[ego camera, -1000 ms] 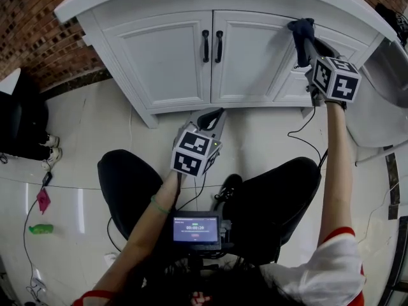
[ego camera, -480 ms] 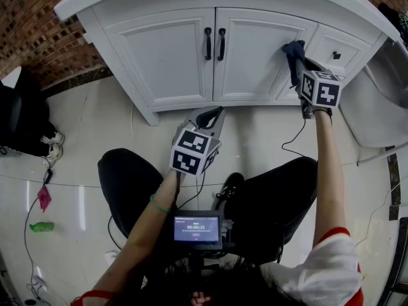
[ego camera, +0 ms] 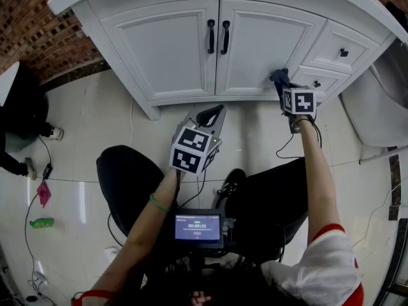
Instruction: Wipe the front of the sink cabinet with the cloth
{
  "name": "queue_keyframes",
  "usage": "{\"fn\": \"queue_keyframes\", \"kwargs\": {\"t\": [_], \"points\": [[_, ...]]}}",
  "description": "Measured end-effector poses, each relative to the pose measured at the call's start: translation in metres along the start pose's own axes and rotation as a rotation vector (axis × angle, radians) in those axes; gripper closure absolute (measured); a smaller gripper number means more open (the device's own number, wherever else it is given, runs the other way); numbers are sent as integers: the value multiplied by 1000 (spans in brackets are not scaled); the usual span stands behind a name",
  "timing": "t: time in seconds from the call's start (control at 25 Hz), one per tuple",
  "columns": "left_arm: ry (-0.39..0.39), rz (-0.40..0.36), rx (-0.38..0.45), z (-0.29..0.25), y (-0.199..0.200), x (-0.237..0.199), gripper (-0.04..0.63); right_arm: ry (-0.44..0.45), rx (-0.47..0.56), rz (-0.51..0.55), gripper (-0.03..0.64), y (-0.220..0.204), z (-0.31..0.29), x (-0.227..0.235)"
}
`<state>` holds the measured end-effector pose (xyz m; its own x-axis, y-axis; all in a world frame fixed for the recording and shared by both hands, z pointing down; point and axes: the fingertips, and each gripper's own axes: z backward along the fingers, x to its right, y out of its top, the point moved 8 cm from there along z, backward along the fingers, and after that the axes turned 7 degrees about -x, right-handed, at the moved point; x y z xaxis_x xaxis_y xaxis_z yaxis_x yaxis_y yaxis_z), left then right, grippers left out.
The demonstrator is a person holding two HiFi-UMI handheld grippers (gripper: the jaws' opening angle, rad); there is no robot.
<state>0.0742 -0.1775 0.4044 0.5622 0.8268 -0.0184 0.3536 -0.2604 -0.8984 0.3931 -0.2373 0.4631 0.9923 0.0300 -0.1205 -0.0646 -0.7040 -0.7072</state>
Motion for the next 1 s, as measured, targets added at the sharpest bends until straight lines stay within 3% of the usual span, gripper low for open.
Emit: {"fn": "queue_keyframes", "kwargs": {"t": [0.4, 0.52, 0.76, 1.0], "points": [[15, 20, -20, -4, -11, -13, 575, 7, -209, -65, 554, -58, -67, -22], [23, 23, -27, -3, -14, -18, 575, 6, -230, -67, 554, -67, -68, -21], [34, 38, -18, -3, -15, -19, 575, 18, -48, -113, 554, -29, -21, 13], [7, 16, 1, -7, -7, -8, 575, -38, 247, -36, 554, 50, 82, 52]]}}
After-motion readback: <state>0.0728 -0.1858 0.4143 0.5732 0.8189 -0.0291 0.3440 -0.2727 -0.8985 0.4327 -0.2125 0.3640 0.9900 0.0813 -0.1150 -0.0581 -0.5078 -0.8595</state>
